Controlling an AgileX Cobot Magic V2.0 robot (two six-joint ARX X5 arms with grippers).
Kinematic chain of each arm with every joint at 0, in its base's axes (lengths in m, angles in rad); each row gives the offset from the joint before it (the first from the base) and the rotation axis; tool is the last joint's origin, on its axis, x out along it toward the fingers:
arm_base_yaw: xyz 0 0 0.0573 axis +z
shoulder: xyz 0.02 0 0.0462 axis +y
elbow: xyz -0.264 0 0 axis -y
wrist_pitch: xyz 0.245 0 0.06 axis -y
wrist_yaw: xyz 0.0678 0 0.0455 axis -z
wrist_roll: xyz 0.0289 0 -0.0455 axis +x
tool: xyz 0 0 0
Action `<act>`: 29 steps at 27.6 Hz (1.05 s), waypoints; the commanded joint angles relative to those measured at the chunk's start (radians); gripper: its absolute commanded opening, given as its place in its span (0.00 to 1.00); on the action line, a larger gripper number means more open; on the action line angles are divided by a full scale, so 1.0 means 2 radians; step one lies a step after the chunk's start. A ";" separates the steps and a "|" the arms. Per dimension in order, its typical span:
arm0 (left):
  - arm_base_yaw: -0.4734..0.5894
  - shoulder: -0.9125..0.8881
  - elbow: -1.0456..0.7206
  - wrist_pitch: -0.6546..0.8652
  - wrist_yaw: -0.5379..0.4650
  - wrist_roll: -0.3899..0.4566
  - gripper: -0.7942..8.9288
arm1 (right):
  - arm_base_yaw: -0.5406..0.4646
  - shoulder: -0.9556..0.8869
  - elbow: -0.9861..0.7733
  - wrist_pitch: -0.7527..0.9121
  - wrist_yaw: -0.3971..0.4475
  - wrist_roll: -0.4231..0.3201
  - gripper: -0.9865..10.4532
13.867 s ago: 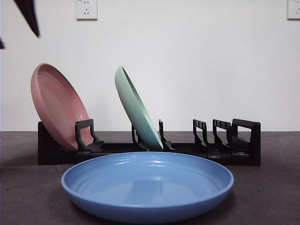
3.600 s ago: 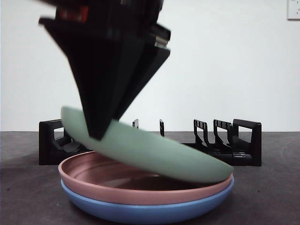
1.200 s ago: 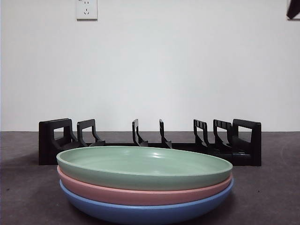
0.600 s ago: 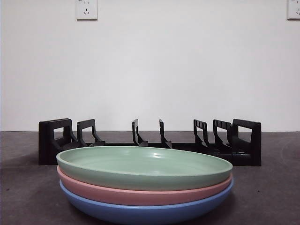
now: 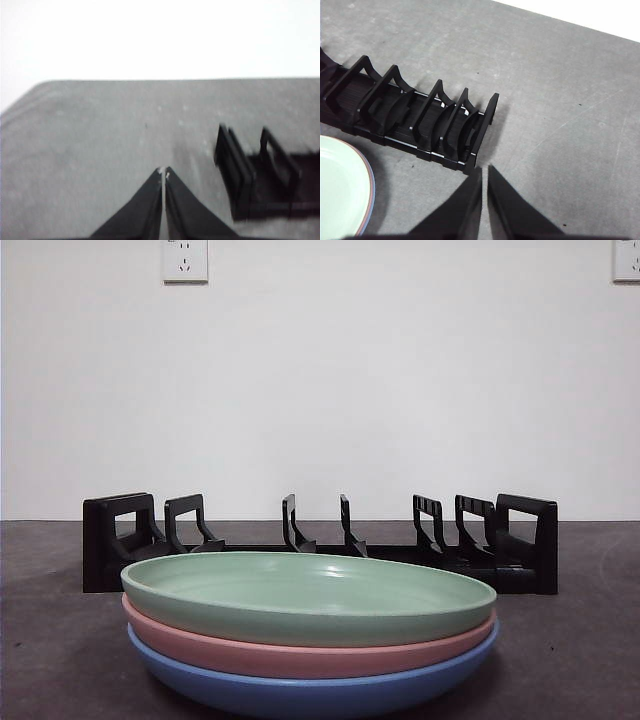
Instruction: Place the plate
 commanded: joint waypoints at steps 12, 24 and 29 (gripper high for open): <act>0.044 -0.103 -0.102 -0.032 0.051 -0.034 0.09 | 0.003 0.002 0.005 0.008 0.000 0.001 0.10; 0.044 -0.103 -0.102 -0.032 0.051 -0.035 0.09 | -0.006 -0.006 -0.004 0.007 0.005 -0.008 0.10; 0.044 -0.103 -0.102 -0.032 0.051 -0.034 0.09 | -0.063 -0.119 -0.149 0.096 0.000 -0.008 0.10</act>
